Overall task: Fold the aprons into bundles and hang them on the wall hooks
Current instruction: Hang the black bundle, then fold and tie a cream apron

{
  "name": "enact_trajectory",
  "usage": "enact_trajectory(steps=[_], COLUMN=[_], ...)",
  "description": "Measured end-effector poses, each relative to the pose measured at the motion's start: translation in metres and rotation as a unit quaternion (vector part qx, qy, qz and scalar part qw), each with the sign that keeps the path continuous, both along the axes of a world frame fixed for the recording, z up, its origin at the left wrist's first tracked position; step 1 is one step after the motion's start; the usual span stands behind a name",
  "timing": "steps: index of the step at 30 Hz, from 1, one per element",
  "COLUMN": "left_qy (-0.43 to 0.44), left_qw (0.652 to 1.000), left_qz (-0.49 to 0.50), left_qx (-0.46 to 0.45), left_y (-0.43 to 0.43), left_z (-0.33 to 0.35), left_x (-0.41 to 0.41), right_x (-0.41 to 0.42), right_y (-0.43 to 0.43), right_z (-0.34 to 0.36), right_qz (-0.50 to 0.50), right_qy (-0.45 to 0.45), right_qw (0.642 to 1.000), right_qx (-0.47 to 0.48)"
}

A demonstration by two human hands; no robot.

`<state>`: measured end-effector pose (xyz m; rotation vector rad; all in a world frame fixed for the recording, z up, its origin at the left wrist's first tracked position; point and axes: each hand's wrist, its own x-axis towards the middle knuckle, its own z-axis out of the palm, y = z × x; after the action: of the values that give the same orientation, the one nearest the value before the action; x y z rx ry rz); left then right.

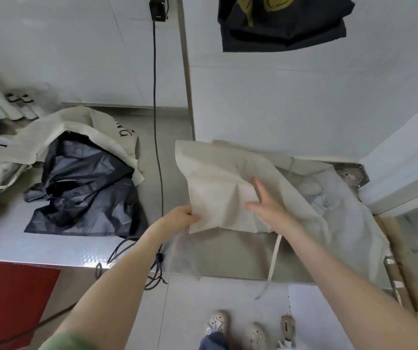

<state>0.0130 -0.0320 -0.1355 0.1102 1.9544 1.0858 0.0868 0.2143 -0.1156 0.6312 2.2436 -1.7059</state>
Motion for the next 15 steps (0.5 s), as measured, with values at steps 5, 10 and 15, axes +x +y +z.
enact_trajectory(steps=[5,10,15], left_qy=[-0.045,-0.142,0.260], left_qw=[0.973,0.910,0.888], left_qz=[-0.129,-0.177,-0.056], left_qx=[-0.184,-0.346,-0.375], left_y=[-0.004,-0.022,0.017], left_z=[-0.005,0.008,0.028], left_x=[-0.001,-0.008,-0.014], right_x=[0.010,0.018,0.040], right_y=[-0.001,-0.007,-0.007], right_z=[-0.041,-0.015,0.000], right_qz=[0.211,0.319,0.255], right_qy=[-0.149,-0.181,-0.088], right_qw=[0.891,0.886,0.946], right_qx=[0.374,0.283,0.180])
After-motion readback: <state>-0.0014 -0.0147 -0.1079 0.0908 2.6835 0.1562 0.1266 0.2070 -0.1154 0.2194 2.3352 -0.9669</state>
